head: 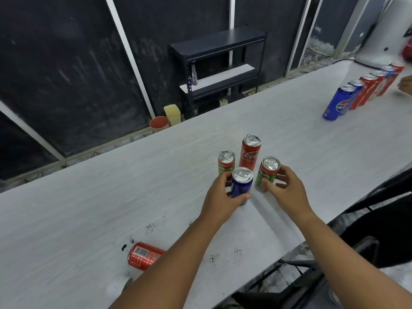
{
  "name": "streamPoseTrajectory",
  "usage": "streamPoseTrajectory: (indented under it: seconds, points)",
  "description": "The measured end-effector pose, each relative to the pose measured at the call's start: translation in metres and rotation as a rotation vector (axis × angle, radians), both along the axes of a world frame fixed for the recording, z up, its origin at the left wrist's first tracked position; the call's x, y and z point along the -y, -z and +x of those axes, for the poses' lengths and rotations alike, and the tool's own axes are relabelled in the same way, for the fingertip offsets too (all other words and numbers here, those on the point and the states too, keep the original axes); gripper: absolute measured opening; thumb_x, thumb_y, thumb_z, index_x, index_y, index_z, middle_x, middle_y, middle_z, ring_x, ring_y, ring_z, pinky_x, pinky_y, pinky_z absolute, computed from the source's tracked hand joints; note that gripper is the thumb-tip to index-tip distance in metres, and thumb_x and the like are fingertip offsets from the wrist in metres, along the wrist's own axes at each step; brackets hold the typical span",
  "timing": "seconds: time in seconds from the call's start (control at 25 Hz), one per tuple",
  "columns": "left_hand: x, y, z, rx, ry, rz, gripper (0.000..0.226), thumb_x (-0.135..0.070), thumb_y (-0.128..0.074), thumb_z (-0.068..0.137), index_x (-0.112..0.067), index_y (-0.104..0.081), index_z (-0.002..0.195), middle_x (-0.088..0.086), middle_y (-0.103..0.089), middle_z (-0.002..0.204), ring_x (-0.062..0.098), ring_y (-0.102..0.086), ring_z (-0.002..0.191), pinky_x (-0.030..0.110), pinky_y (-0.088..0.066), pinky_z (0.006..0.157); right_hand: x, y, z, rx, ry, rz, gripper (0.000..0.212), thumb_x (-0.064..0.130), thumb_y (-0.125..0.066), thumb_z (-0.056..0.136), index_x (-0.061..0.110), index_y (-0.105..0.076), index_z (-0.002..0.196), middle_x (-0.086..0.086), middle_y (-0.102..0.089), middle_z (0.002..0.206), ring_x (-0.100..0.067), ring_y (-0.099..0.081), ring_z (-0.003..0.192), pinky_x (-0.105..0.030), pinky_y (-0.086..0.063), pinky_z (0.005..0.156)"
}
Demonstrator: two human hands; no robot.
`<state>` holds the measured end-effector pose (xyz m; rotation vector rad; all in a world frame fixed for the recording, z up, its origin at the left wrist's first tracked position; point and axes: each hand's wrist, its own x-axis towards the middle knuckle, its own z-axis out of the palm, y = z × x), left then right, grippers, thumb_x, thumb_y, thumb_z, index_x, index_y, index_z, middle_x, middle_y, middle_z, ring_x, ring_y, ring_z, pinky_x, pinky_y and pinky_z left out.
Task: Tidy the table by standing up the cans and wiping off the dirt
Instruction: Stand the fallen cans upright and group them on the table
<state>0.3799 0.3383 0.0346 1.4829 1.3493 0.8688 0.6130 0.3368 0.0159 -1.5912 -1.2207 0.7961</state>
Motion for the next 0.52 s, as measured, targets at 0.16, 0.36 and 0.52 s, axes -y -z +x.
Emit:
streamPoseTrajectory:
  seconds: [0.16,0.36,0.52]
  points:
    - [0.009,-0.001,-0.012,-0.021,0.001,-0.007,0.089,-0.037,-0.101,0.072,-0.037,-0.048,0.143,-0.018,-0.058,0.142,0.002,-0.060,0.129,0.026,-0.059,0.101,0.019,-0.008,-0.003,0.038,0.116,-0.018,0.073,0.042,-0.094,0.077,0.041,-0.054,0.138,0.022,-0.064,0.128,0.003,-0.063,0.116,-0.037,-0.058,0.091]
    - [0.028,-0.010,-0.085,-0.066,-0.081,0.069,0.073,-0.048,-0.095,0.079,-0.041,-0.053,0.138,-0.024,-0.057,0.139,-0.013,-0.054,0.128,0.015,-0.050,0.101,0.076,-0.012,-0.043,0.054,0.125,0.034,0.049,0.051,-0.088,0.082,0.051,-0.056,0.119,0.026,-0.063,0.118,-0.001,-0.064,0.106,-0.031,-0.055,0.081]
    - [0.047,-0.017,-0.181,-0.147,-0.243,0.117,0.056,-0.055,-0.085,0.088,-0.039,-0.057,0.135,-0.023,-0.059,0.136,-0.012,-0.056,0.126,0.017,-0.047,0.103,0.108,-0.004,-0.112,0.043,-0.143,-0.043,0.037,0.041,-0.085,0.088,0.046,-0.063,0.117,0.026,-0.067,0.117,-0.003,-0.065,0.110,-0.028,-0.052,0.088]
